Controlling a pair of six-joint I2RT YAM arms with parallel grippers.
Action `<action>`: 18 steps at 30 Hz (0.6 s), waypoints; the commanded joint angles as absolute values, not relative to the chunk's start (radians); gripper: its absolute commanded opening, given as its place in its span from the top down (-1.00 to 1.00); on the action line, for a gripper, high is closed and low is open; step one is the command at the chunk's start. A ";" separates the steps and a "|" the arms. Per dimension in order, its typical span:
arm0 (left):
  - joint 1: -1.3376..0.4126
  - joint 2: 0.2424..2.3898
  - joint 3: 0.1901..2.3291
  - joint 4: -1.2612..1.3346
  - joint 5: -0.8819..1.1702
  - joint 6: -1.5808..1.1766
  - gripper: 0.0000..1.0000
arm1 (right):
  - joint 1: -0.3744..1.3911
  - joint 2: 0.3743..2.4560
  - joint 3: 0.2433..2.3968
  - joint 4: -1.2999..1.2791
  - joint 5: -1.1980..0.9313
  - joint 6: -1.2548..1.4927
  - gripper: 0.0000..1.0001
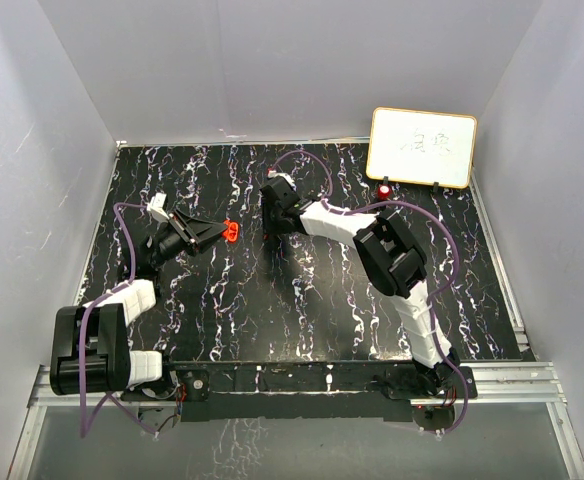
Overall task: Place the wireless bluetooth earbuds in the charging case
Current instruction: Pick up the earbud from the center of the board.
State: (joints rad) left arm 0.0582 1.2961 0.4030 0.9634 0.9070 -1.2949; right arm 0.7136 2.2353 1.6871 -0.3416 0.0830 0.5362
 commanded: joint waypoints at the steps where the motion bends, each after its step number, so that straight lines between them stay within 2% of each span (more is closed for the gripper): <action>1: 0.069 1.291 0.396 1.004 0.931 -1.300 1.00 | 0.719 2.266 1.739 -0.344 0.084 0.535 0.47; 12: 0.073 1.293 0.391 1.014 0.936 -1.305 1.00 | 0.719 2.277 1.747 -0.354 0.087 0.532 0.55; 18: 0.075 1.295 0.390 1.016 0.936 -1.305 1.00 | 0.719 2.276 1.749 -0.358 0.092 0.525 0.72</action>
State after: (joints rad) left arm 0.0666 1.3010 0.3927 0.9825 0.9104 -1.3022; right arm 0.7136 2.2551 1.7115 -0.3435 0.0803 0.5301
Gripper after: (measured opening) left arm 0.237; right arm 0.174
